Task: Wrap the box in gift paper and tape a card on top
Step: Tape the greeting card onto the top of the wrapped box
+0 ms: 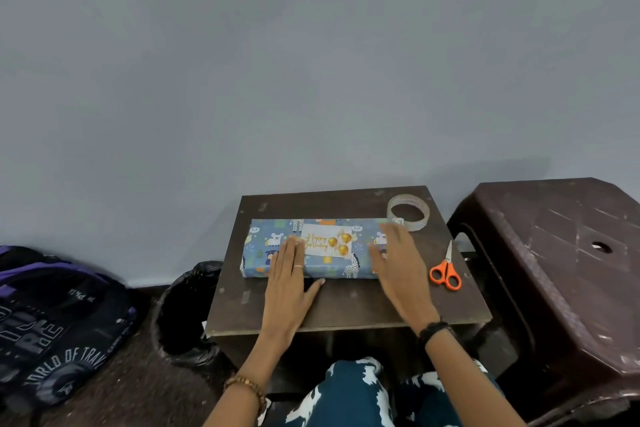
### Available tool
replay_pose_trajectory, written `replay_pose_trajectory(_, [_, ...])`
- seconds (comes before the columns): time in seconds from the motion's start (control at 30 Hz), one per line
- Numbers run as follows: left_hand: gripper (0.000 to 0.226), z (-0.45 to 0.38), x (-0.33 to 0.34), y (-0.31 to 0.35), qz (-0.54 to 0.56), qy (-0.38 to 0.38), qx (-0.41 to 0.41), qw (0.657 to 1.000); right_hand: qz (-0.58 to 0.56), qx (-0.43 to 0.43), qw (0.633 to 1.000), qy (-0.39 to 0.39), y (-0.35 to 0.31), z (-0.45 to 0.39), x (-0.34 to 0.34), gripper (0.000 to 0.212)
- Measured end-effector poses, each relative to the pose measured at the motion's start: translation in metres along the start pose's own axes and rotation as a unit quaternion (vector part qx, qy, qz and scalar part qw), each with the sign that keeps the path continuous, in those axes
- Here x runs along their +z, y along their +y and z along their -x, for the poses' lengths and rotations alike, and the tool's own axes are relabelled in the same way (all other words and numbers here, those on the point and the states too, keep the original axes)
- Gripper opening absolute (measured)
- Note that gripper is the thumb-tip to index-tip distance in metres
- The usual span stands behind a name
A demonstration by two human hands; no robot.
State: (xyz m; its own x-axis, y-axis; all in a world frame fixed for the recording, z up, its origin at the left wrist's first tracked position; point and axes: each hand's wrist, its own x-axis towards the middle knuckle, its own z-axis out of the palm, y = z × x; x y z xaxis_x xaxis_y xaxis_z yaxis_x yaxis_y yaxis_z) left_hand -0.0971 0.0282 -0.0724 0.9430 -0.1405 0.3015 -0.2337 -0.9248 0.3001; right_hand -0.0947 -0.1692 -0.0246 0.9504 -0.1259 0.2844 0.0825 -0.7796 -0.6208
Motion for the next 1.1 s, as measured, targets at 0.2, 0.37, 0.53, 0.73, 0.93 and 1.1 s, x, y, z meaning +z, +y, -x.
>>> replay_pose_trajectory(0.2, [0.066, -0.001, 0.003, -0.001, 0.010, 0.015, 0.011, 1.000, 0.118, -0.118, 0.985, -0.046, -0.010, 0.002, 0.029, 0.032])
replay_pose_trajectory(0.37, [0.075, -0.003, 0.005, 0.001, -0.001, 0.044, 0.001, 0.999, 0.156, -0.128, 0.979, -0.016, -0.011, 0.001, 0.033, 0.029])
replay_pose_trajectory(0.53, [0.076, -0.007, 0.003, 0.005, -0.043, 0.029, 0.003, 0.999, 0.259, -0.140, 0.955, -0.022, -0.021, 0.001, 0.041, 0.035])
replay_pose_trajectory(0.73, [0.073, -0.012, -0.008, 0.015, -0.037, -0.026, -0.041, 0.998, 0.275, -0.107, 0.955, -0.034, -0.028, 0.011, 0.048, 0.041])
replay_pose_trajectory(0.93, [0.073, -0.018, -0.016, 0.020, -0.087, -0.075, -0.056, 0.992, 0.300, -0.089, 0.948, -0.049, -0.041, 0.015, 0.048, 0.036])
replay_pose_trajectory(1.1, [0.079, -0.022, -0.028, 0.025, -0.086, -0.120, -0.063, 0.987, 0.293, -0.073, 0.948, -0.096, -0.045, 0.015, 0.043, 0.038])
